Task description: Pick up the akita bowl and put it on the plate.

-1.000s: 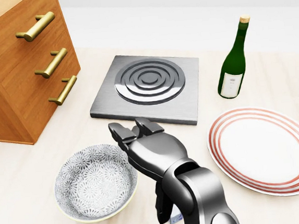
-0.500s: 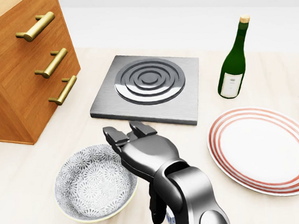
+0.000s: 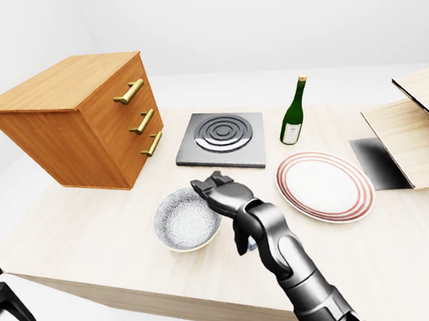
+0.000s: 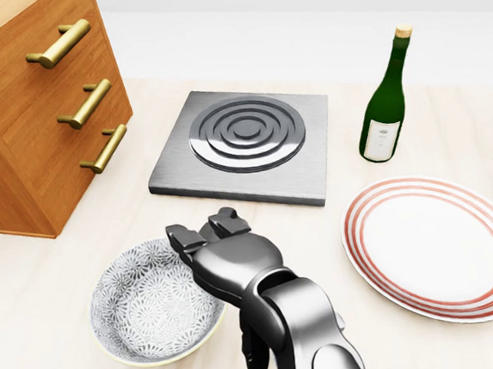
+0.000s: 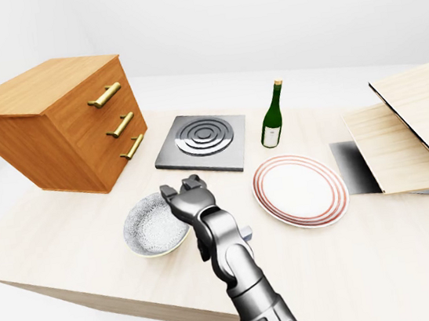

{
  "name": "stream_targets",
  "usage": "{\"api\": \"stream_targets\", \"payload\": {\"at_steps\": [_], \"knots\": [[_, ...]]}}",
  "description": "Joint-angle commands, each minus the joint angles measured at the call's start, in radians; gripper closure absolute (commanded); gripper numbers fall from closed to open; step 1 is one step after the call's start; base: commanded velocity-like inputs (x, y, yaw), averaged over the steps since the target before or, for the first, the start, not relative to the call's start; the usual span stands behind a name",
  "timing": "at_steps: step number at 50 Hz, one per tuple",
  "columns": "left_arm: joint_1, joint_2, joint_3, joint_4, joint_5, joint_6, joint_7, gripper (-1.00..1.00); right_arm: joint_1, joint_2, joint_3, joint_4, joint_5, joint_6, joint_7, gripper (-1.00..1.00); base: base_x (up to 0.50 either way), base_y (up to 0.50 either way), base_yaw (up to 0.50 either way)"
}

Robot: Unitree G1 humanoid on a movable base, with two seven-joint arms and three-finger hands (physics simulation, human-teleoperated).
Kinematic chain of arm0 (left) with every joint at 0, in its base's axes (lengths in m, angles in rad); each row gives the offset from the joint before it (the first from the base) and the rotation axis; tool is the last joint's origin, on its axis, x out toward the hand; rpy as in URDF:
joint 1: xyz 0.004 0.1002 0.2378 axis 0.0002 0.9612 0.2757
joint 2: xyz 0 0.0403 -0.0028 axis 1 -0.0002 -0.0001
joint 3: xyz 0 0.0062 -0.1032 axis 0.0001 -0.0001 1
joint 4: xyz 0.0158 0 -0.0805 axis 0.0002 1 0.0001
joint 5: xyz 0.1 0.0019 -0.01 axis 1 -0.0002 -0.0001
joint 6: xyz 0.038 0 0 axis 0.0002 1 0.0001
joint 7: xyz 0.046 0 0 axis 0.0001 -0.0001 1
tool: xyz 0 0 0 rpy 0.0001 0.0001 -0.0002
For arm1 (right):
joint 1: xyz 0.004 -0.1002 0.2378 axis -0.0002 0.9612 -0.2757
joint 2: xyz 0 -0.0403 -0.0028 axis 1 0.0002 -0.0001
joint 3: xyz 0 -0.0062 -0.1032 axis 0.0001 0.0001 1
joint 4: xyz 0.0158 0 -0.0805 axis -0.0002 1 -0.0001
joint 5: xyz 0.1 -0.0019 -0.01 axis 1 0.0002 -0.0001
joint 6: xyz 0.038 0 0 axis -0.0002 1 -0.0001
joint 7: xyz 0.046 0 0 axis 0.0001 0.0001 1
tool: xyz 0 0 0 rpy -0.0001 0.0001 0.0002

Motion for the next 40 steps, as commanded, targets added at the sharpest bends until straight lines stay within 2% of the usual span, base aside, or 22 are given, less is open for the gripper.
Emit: {"api": "stream_targets", "payload": {"at_steps": [1, 8, 19, 35, 38, 40], "knots": [[0.001, 0.012, 0.008, -0.007, -0.028, 0.0, 0.017, -1.0, -0.017, 0.024, 0.016, 0.053, -0.029, 0.0, 0.0, -1.0, 0.0, 0.0, 0.0], [0.001, 0.034, 0.032, -0.022, -0.079, 0.0, 0.043, -1.0, -0.008, 0.039, 0.034, 0.05, -0.051, 0.0, 0.0, -1.0, 0.0, 0.0, 0.0], [0.008, 0.024, 0.011, -0.015, -0.051, 0.0, 0.028, -1.0, 0.011, 0.046, 0.056, 0.068, -0.078, 0.0, 0.0, -1.0, 0.0, 0.0, 0.0], [0.003, 0.029, 0.02, -0.016, -0.066, 0.0, 0.036, -1.0, 0.008, 0.075, 0.091, 0.097, -0.101, 0.0, 0.0, -1.0, 0.0, 0.0, 0.0], [0.005, 0.031, 0.023, -0.019, -0.072, 0.0, 0.038, -1.0, 0.015, 0.075, 0.102, 0.096, -0.109, -0.018, 0.0, -1.0, 0.0, 0.0, 0.0], [0.004, 0.033, 0.024, -0.018, -0.074, 0.0, 0.042, -1.0, 0.013, 0.071, 0.105, 0.102, -0.107, -0.048, 0.0, -1.0, 0.0, 0.0, 0.0]]}}
